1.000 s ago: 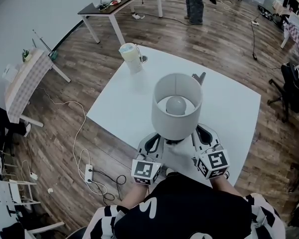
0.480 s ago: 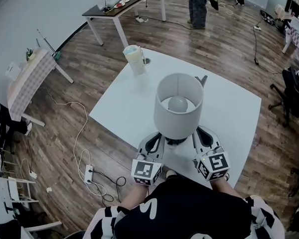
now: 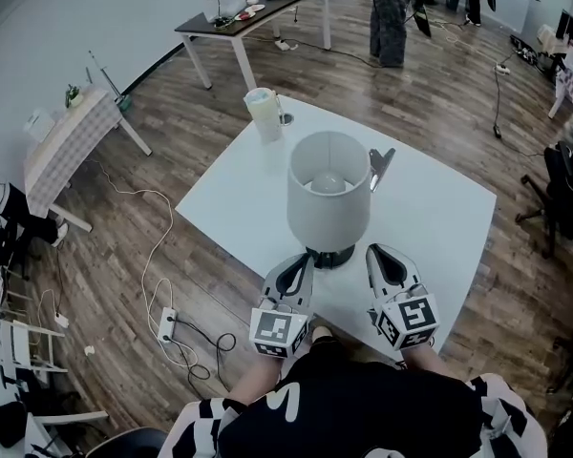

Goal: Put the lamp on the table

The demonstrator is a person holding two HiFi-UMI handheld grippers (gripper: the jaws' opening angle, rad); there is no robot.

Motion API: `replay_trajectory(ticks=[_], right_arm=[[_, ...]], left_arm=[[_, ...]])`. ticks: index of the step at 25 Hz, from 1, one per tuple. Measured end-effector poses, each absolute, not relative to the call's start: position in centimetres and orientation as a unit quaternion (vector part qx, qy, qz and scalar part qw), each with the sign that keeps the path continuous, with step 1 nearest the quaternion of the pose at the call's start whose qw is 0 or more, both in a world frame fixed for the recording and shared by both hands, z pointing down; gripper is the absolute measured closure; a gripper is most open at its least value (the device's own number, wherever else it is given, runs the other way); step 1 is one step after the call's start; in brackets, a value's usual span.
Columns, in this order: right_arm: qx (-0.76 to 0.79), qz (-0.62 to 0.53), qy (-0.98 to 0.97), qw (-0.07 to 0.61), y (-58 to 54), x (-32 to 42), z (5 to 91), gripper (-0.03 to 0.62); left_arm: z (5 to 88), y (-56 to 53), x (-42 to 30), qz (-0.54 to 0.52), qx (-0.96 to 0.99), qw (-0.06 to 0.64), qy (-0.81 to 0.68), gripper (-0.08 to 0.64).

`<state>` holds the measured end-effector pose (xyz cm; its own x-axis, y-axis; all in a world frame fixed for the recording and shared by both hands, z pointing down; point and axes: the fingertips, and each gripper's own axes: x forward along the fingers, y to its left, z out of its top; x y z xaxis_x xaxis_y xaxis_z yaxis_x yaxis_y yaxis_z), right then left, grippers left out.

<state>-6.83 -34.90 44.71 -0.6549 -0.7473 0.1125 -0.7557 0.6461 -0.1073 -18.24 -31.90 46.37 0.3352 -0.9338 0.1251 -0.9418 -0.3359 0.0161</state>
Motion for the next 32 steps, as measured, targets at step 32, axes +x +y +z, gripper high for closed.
replay_trajectory(ticks=[32], right_arm=[[0.348, 0.046, -0.936, 0.016, -17.2, 3.0, 41.5, 0.572]], left_arm=[[42.1, -14.6, -2.7, 0.006, 0.805, 0.025, -0.593, 0.555]])
